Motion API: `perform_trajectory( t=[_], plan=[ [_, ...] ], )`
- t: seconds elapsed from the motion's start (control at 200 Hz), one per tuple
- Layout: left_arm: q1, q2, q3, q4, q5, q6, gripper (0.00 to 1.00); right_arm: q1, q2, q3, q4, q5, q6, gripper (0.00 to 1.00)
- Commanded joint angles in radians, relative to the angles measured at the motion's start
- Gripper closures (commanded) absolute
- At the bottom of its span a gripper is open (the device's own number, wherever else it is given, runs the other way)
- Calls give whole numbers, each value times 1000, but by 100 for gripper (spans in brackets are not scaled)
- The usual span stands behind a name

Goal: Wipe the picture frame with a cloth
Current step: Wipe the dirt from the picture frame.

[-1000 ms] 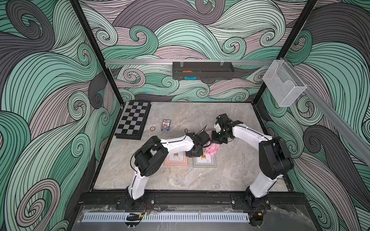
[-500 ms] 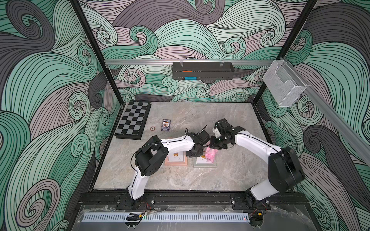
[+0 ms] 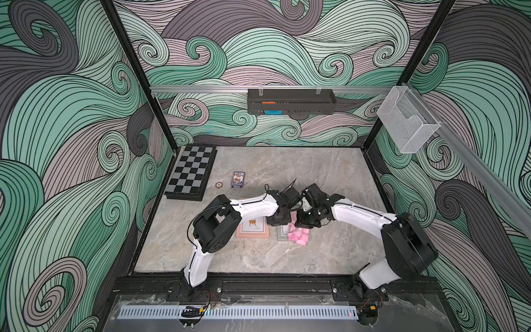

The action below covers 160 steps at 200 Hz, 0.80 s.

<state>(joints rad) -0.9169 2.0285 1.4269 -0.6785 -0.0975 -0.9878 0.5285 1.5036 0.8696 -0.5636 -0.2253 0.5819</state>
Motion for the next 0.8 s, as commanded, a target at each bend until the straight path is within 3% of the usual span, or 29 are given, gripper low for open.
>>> perform_trajectory(
  t=[0.0,0.155,0.26,0.505,0.66,0.796],
  plan=[
    [7,68,-7,-53,17,-19,81,-37,44,86,27,95,-25,100],
    [7,49,-33,-46,16,-33,81,-78,292,322,26,41,-98,100],
    [7,39,-48,-39,9,-38,81,-57,321,312,27,-14,-82,100],
    [21,76,3,-41,7,-20,80,22,15,-57,47,-13,42,100],
    [57,105,60,-59,-8,4,80,23,-246,-109,-107,90,49,100],
    [80,123,105,-63,9,20,80,59,-288,-169,-119,-14,92,100]
  ],
)
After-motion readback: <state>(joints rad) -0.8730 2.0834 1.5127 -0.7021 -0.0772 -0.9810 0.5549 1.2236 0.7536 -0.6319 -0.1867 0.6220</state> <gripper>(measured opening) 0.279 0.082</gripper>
